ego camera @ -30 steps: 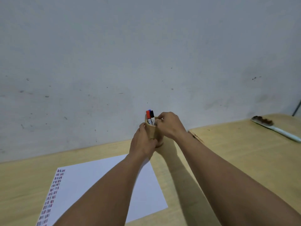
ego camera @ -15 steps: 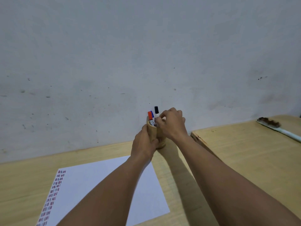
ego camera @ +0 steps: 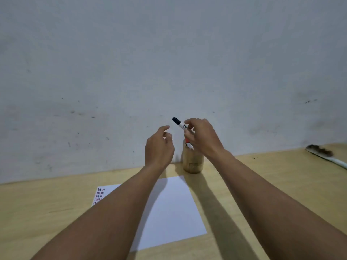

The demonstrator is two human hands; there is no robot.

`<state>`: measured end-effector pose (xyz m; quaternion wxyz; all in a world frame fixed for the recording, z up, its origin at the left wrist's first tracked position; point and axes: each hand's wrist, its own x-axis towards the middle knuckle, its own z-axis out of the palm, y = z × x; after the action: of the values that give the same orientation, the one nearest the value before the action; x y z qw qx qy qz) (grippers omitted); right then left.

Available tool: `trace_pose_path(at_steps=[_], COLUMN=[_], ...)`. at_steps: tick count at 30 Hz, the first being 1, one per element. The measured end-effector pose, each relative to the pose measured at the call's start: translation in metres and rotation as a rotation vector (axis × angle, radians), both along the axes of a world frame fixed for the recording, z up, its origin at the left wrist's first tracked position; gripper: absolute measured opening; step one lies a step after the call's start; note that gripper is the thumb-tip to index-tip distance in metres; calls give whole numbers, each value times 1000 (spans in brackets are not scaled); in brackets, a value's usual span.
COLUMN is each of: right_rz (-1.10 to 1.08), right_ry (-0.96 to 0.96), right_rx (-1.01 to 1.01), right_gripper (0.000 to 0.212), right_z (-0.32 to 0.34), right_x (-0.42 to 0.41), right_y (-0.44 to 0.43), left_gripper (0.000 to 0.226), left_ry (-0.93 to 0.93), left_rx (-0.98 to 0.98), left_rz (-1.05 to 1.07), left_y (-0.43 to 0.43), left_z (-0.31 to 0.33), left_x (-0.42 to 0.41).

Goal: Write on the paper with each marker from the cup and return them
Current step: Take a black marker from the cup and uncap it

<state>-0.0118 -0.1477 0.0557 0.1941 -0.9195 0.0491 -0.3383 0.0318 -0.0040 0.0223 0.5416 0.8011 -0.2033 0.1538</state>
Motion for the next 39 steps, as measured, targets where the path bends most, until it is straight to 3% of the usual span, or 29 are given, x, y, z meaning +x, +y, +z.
trace_pose_path(at_steps=[4, 11, 14, 15, 18, 20, 23, 31, 39], right_rz=[6, -51, -127, -148, -72, 44, 194, 341, 343], right_ry=[34, -18, -87, -68, 28, 49, 70, -7, -78], right_rx=[-194, -235, 7, 132, 702, 1132, 1437, 1560, 1545], right_gripper=[23, 23, 14, 21, 43, 36, 18, 14, 17], right_z=[7, 19, 18, 19, 26, 28, 21, -7, -29], right_x=[-15, -44, -61, -65, -77, -82, -83, -81, -68], right_y=[22, 66, 94, 105, 135, 148, 164, 212, 248], left_gripper=[32, 14, 15, 15, 15, 15, 16, 20, 23], left_ry=[-12, -15, 28, 37, 42, 44, 51, 42, 142], left_rx=[-84, -84, -143, -159, -179, -163, -157, -86, -113], left_rz=[-41, -19, 24, 36, 30, 15, -7, 5, -5], left_y=[27, 66, 79, 85, 102, 114, 134, 179, 210], left_z=[28, 47, 54, 55, 56, 55, 47, 23, 7], left_x=[-17, -38, -50, -54, -64, -70, -76, -76, -64])
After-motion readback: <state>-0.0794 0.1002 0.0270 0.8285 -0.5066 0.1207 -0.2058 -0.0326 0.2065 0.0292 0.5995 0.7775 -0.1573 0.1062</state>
